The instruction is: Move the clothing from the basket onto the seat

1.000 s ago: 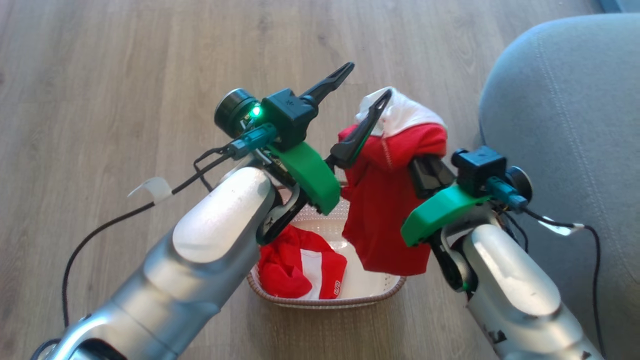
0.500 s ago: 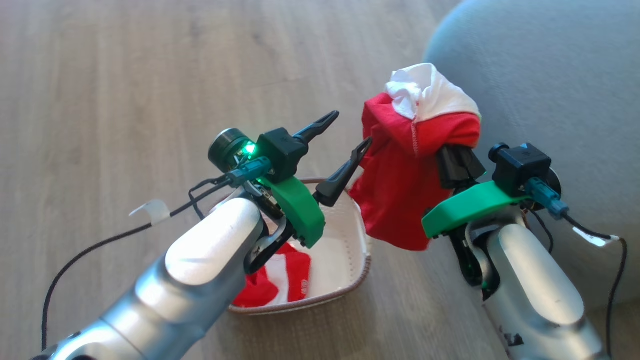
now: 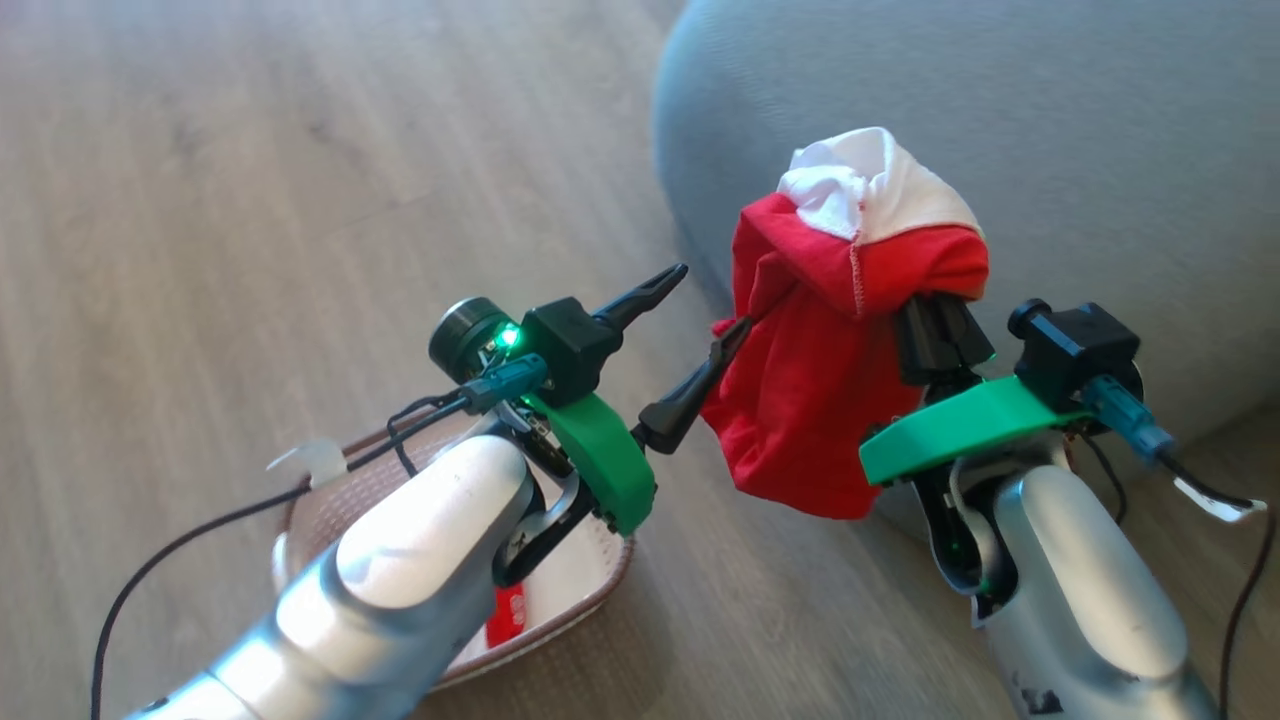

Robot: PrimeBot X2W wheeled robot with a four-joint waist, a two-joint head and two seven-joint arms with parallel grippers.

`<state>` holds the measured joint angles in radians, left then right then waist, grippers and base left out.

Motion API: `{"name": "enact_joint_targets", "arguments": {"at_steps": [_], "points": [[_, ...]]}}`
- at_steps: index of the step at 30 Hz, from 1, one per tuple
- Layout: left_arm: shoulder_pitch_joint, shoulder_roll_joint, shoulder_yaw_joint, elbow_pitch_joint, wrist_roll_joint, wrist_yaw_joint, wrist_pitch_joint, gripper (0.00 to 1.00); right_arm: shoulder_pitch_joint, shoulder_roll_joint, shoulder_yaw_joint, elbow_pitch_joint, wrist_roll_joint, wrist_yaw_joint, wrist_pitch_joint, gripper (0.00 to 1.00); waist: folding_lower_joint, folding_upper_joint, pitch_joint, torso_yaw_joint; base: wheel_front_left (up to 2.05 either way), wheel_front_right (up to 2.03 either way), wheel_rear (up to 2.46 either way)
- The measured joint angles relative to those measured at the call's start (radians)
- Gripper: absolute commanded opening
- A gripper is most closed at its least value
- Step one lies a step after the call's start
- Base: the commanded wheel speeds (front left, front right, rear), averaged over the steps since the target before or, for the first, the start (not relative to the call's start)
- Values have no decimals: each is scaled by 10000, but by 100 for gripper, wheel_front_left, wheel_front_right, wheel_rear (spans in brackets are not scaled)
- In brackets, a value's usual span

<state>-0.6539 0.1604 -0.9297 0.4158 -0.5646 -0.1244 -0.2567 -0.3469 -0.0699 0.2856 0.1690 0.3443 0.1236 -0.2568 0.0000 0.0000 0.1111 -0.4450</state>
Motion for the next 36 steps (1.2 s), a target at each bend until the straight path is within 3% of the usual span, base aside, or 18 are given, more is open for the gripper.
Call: {"name": "enact_joint_targets", "arguments": {"at_steps": [6,21,36], "points": [[188,-8,15,-100,0,0,0,100,322,21,-460,-435,102,0,0,0,0,0,-95,-767,0,0,0],[58,61,-395,-232,-10,0,0,100,592,111,-1724,-1112,-533,0,0,0,0,0,676,-1020,0,0,0],[-1563,809,-1664,-1089,-355,0,0,100,-2766,-815,-3482,65,-1235,0,0,0,1,0,2825,-573,0,0,0]]}}
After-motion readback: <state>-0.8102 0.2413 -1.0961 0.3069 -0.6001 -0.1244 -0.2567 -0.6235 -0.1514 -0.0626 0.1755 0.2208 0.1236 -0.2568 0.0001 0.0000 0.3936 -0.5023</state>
